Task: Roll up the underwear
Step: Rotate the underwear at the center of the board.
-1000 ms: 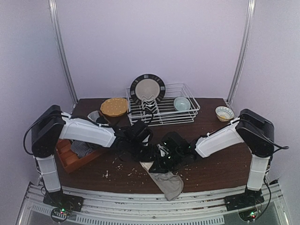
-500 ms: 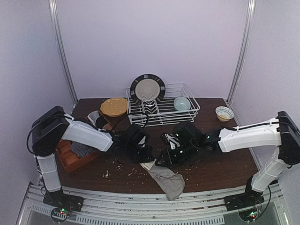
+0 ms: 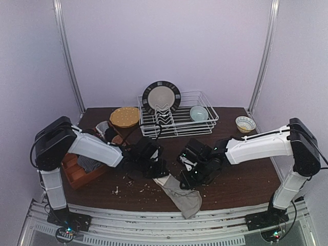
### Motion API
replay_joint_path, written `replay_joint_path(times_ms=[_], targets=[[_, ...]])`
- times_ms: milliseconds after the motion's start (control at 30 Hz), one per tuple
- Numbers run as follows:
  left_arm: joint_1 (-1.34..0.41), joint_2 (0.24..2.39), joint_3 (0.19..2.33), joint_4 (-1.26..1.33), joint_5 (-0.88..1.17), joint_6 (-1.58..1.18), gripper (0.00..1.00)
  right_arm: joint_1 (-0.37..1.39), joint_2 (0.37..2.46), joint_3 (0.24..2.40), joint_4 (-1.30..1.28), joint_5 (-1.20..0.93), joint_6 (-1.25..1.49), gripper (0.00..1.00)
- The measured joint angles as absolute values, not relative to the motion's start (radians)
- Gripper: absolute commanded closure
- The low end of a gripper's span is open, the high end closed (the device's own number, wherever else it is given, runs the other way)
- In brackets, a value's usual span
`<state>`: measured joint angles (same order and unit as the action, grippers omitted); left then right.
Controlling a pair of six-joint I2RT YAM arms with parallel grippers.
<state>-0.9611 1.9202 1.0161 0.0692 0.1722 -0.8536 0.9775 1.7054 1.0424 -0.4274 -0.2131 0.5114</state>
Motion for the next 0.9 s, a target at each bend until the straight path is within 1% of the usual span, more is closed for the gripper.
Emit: replay_joint_path(times_ms=[100, 233, 333, 600, 667, 700, 767, 833, 900], targets=[[-0.961, 1.926, 1.015, 0.083, 0.172, -0.854, 1.00, 0.987, 1.705, 1.042, -0.439, -0.218, 0.490, 0.84], [-0.961, 1.930, 1.015, 0.090, 0.172, -0.857, 1.00, 1.018, 1.705, 1.040, -0.451, -0.226, 0.479, 0.93], [-0.961, 1.934, 1.015, 0.096, 0.172, -0.861, 1.00, 1.046, 1.705, 1.040, -0.453, -0.240, 0.472, 0.95], [-0.959, 1.950, 1.015, 0.125, 0.173, -0.872, 1.00, 1.101, 1.710, 1.031, -0.444, -0.279, 0.479, 0.95], [-0.959, 1.953, 1.012, 0.135, 0.172, -0.875, 1.00, 1.104, 1.722, 1.021, -0.434, -0.286, 0.481, 0.93], [-0.958, 1.953, 1.009, 0.140, 0.173, -0.876, 1.00, 1.106, 1.731, 1.013, -0.426, -0.289, 0.485, 0.91], [-0.958, 1.951, 1.003, 0.149, 0.173, -0.877, 1.00, 1.107, 1.742, 0.995, -0.410, -0.294, 0.493, 0.82], [-0.958, 1.946, 0.995, 0.155, 0.173, -0.877, 1.00, 1.110, 1.725, 0.984, -0.390, -0.296, 0.496, 0.69], [-0.958, 1.940, 0.992, 0.146, 0.172, -0.876, 1.00, 1.114, 1.690, 0.963, -0.379, -0.292, 0.495, 0.64]])
